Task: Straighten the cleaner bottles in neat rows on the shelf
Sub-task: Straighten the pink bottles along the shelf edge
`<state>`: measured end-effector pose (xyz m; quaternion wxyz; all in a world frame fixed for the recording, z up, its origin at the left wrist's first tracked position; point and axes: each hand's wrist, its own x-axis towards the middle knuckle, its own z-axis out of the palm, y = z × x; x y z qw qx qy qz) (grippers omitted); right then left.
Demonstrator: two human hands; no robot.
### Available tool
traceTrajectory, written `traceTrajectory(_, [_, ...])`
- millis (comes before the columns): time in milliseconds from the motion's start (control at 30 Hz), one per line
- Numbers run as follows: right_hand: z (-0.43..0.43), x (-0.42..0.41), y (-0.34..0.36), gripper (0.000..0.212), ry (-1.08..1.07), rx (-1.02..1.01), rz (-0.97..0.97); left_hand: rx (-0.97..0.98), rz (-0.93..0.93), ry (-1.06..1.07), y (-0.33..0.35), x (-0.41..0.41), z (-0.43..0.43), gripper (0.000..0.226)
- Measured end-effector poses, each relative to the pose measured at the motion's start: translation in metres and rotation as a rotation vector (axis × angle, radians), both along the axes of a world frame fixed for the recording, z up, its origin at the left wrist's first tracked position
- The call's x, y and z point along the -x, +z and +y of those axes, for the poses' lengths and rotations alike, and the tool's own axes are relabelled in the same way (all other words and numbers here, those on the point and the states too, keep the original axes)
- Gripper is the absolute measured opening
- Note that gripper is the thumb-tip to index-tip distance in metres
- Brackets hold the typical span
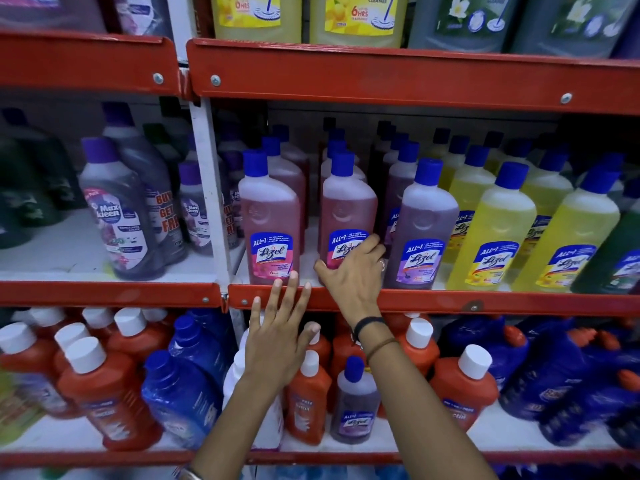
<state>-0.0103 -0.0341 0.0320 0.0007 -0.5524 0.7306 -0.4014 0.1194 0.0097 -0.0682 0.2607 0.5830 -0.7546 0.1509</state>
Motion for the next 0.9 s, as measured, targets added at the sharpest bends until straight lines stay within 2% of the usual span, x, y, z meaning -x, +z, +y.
traceTrajectory(200, [0.016, 0.000, -0.003, 0.111, 0.004, -0.011, -0.009, -0.021, 0.018, -0.017, 0.000, 0.000, 0.000, 0.069])
traceTrajectory(333, [0.022, 0.002, -0.004, 0.105, 0.006, 0.012, -0.030, -0.083, 0.039, -0.024, 0.001, 0.000, 0.003, 0.070])
traceTrajectory(433, [0.028, 0.011, -0.015, 0.095, 0.117, 0.098, -0.089, -0.149, 0.217, -0.161, 0.009, 0.002, 0.009, 0.066])
traceTrajectory(567, [0.043, 0.024, -0.028, 0.086, 0.383, 0.205, -0.405, -0.250, 0.558, -0.563, 0.037, 0.014, 0.023, 0.073])
traceTrajectory(667, [0.046, 0.033, -0.028, 0.078, 0.472, 0.181, -0.516, -0.361, 0.796, -0.599, 0.056, 0.025, 0.015, 0.083])
traceTrajectory(767, [0.043, 0.045, -0.024, 0.056, 0.548, 0.142, -0.574, -0.550, 1.134, -0.625, 0.072, 0.029, 0.004, 0.084])
traceTrajectory(800, [0.041, 0.049, -0.024, 0.055, 0.561, 0.128, -0.595, -0.590, 1.177, -0.636, 0.075, 0.029, 0.002, 0.083])
traceTrajectory(900, [0.034, 0.058, -0.030, 0.064, 0.602, 0.103, -0.660, -0.651, 1.145, -0.665, 0.079, 0.030, -0.001, 0.083])
